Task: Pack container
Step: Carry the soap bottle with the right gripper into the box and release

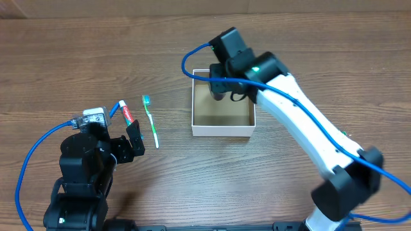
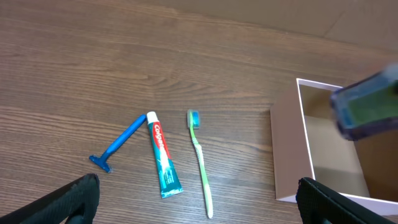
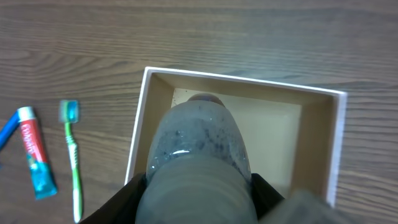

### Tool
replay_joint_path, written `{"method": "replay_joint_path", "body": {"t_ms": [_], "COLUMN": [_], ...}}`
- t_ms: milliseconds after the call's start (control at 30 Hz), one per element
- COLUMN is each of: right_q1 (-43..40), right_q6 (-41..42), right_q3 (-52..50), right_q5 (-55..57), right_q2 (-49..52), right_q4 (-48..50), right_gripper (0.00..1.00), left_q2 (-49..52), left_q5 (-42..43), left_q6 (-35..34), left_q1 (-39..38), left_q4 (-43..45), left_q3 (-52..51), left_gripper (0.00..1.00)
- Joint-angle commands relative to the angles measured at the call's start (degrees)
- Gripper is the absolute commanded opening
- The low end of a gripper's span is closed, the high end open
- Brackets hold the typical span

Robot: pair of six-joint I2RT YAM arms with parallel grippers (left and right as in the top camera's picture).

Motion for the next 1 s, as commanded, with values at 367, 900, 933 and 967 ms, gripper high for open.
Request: {"method": "replay_joint_path", "body": {"t_ms": [367, 900, 933, 967], "right_q1": [0.31, 0.26, 0.26, 0.26], "right_q6": [1.55, 0.7, 0.7, 0.68], "right_q3": [1.36, 1.2, 1.2, 1.22], "right_q5": [1.31, 0.66, 0.68, 0.68], "right_q2": [9.84, 10.03, 10.03, 10.01], "right_q4": [5.81, 5.88, 5.88, 5.88], "right_gripper": [0.04, 0.89, 0.9, 0.9], "left_q2": [0.09, 0.09, 0.09, 0.09], "left_q5": [-0.35, -0.35, -0.35, -0.35], "left_q6": [0.31, 0.31, 0.31, 0.33], "left_q1": [0.35, 0.35, 0.35, 0.35], "left_q4": [0.2, -0.2, -0.2, -0.2], "left_q3": [1.38, 1.38, 1.38, 1.38], "left_gripper": [1.0, 1.0, 1.0, 1.0]}}
